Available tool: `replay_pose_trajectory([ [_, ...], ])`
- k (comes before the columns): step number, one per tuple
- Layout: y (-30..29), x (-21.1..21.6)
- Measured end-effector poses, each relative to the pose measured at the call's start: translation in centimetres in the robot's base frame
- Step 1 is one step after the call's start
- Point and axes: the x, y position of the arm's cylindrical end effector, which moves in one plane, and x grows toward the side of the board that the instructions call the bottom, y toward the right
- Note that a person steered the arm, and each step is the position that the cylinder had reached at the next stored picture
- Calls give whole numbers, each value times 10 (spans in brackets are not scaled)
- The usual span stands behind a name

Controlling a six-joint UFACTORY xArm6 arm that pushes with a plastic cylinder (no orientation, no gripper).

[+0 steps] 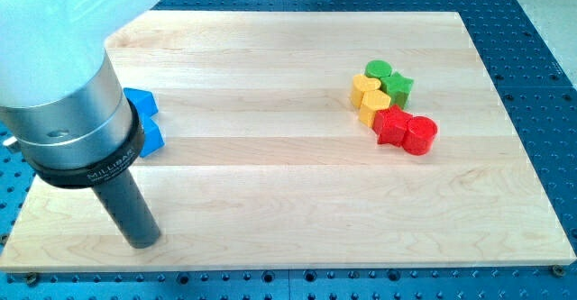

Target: Place hexagon above triangle

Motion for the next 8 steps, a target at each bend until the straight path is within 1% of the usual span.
replay_pose_trajectory([
  [3,-2,2],
  [4,-5,-13],
  [5,-16,-18],
  [8,-18,-20],
])
